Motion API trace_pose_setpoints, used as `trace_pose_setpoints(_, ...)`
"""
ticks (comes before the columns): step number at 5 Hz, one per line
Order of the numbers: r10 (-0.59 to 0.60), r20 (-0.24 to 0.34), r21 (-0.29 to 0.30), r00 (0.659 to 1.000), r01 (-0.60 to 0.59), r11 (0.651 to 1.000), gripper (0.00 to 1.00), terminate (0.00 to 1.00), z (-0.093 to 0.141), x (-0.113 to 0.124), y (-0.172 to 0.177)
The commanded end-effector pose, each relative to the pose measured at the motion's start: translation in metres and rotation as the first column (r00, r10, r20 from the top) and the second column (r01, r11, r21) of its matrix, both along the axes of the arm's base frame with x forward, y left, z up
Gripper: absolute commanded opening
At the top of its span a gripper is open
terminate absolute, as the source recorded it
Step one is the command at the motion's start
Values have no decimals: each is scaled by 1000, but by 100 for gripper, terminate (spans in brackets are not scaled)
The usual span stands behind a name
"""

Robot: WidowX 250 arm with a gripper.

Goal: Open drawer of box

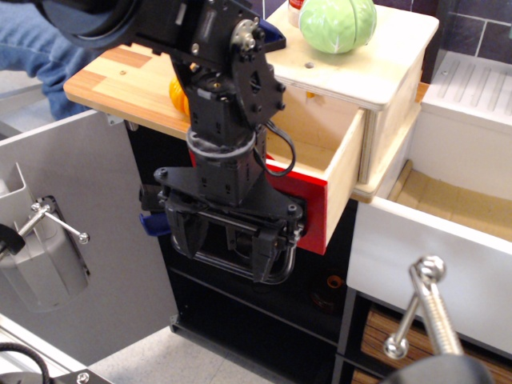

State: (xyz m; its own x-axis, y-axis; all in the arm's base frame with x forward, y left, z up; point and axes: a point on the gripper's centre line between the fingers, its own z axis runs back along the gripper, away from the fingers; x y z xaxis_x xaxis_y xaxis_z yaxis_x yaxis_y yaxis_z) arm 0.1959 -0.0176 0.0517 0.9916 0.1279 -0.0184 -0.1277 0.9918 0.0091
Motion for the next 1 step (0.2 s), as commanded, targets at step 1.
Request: trace_pose_setpoints(1, -3, 30, -1, 1000, 3, 1000, 100, 100, 10, 6, 0)
